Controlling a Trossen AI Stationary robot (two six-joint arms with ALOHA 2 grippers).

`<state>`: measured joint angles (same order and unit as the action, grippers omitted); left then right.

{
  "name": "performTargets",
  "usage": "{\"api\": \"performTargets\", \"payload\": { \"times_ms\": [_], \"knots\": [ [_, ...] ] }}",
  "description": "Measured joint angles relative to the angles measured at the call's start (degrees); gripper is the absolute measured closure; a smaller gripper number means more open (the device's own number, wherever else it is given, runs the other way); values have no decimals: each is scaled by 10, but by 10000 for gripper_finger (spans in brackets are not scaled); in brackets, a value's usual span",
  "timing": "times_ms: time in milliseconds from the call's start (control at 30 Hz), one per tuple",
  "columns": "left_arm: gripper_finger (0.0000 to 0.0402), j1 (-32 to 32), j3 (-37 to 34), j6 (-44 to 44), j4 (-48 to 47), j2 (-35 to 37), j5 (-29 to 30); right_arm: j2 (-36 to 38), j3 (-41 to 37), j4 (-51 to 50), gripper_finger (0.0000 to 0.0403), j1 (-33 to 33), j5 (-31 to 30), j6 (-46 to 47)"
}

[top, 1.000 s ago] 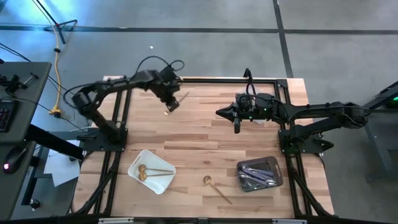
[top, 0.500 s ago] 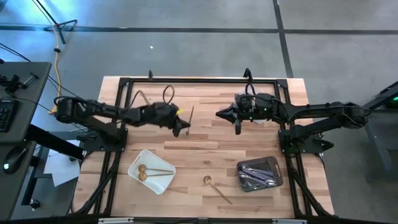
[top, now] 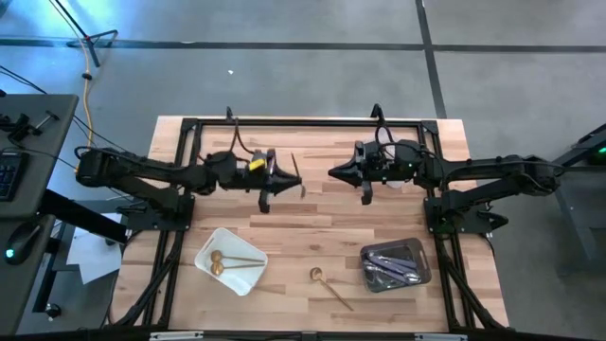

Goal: Sort silverware by color (type)
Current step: Put the gold spoon into the white bin

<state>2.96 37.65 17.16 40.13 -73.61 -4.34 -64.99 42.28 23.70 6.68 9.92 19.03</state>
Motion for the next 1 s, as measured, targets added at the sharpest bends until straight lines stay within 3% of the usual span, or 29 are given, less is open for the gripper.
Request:
{"api": "performTargets", "payload": {
  "times_ms": [267,367,633,833,1000],
  "knots": [
    [401,0,112,-125,-252,60,16,0,0,27,402,0,0,-11],
    [401,0,118,-127,-286,75,27,0,0,42,402,-2,-1,-48],
    [401,1,118,-114,-280,75,21,0,0,46,402,-20,-2,-101],
    [401,1,44,-67,-120,73,19,0,0,44,402,-26,-2,-101],
    [401,1,16,-43,-84,73,19,0,0,41,402,-26,-2,-101]
  ]
}}
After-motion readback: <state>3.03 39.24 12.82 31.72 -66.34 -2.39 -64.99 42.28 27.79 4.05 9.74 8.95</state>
